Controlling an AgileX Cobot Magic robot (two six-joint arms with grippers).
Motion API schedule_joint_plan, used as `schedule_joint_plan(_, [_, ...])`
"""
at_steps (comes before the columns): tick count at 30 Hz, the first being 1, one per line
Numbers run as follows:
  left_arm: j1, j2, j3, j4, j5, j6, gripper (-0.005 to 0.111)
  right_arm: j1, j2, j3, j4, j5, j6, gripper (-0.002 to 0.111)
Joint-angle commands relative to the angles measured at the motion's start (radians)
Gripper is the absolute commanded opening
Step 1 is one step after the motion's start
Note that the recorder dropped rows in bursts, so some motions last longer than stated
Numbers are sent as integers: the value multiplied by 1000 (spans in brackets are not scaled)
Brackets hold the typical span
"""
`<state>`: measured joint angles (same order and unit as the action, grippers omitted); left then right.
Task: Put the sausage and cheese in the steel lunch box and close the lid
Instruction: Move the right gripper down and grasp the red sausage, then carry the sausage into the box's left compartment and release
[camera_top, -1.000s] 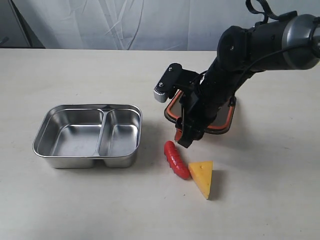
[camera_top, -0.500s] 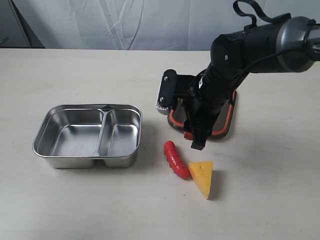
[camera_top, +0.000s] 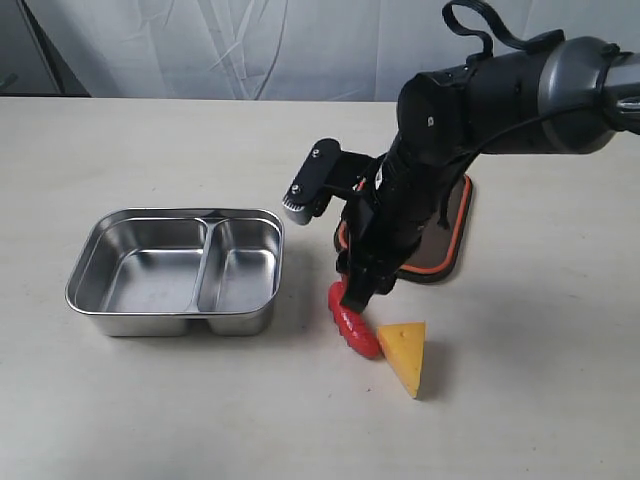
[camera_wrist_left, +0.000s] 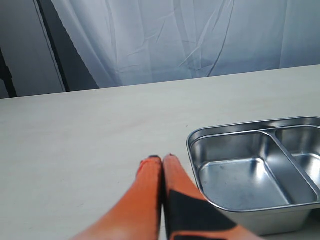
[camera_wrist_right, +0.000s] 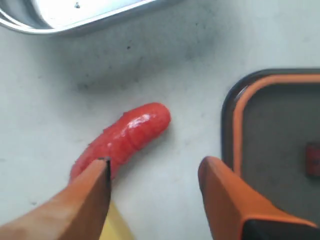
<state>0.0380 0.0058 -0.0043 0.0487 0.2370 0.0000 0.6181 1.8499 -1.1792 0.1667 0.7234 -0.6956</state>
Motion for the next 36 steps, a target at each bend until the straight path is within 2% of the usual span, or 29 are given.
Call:
schedule_joint_plan(1, [2,-6,4,-1,1,0,0,1,-8,-3,88,110,61,53])
schedule_joint_plan(5, [2,-6,4,-1,1,0,0,1,-4,-3,192,96,68,53])
schedule_joint_plan(12, [2,-6,4,-1,1,0,0,1,90,-3,213,43,76,53])
schedule_joint_plan(17, [2,-6,4,-1,1,0,0,1,120,-3,99,-29,238,53])
schedule_joint_plan(32, [2,-6,4,-1,1,0,0,1,160,-3,134,-21,261,52])
schedule_joint_plan(33, [2,-6,4,-1,1,0,0,1,160,-3,134,-21,261,48])
schedule_joint_plan(36, [2,-6,4,-1,1,0,0,1,160,-3,132,-23,261,24])
